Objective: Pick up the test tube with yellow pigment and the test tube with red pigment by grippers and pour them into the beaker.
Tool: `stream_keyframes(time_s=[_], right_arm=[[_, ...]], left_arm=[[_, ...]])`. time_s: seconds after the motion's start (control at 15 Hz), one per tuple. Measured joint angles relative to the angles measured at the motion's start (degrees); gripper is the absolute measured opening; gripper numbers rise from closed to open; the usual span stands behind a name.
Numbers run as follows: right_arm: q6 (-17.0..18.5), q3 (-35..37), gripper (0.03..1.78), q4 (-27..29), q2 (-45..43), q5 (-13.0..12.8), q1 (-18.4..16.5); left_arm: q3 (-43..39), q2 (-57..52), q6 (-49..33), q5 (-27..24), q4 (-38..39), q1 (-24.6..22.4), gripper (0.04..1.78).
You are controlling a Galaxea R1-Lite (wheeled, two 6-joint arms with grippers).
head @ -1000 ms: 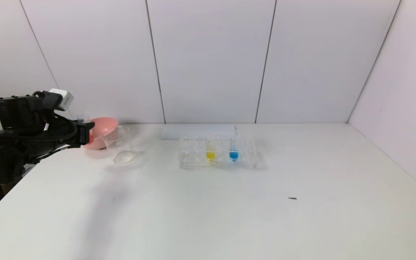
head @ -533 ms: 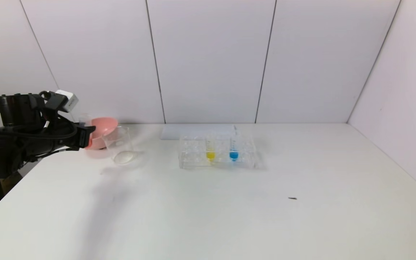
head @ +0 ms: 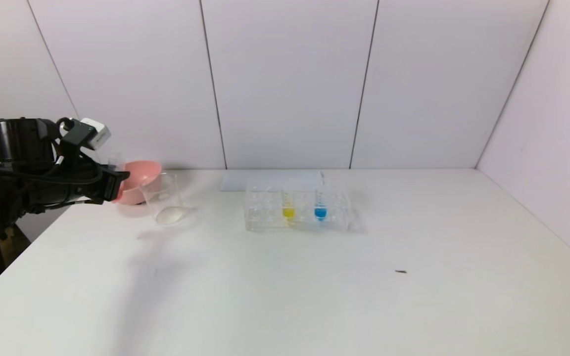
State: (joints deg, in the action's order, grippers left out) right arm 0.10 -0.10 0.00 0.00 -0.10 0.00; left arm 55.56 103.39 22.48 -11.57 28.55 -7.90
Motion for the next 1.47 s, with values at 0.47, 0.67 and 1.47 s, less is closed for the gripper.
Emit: stream_keyframes(time_s=[0.47, 0.67, 1.47], right_arm=[[0.0, 0.0, 1.7, 0.0, 0.0, 0.0, 0.0], [0.0, 0.0, 1.7, 0.0, 0.0, 0.0, 0.0], [0.0, 0.0, 1.7, 0.0, 0.0, 0.0, 0.0]], left_arm=[[4.68, -0.94, 7.36, -2.57, -10.28, -0.56, 0.45], [7.03, -1.02, 11.14, -3.34, -14.77, -1.02, 0.45], [14.06, -1.11, 21.96, -4.94, -28.55, -1.63, 0.45]])
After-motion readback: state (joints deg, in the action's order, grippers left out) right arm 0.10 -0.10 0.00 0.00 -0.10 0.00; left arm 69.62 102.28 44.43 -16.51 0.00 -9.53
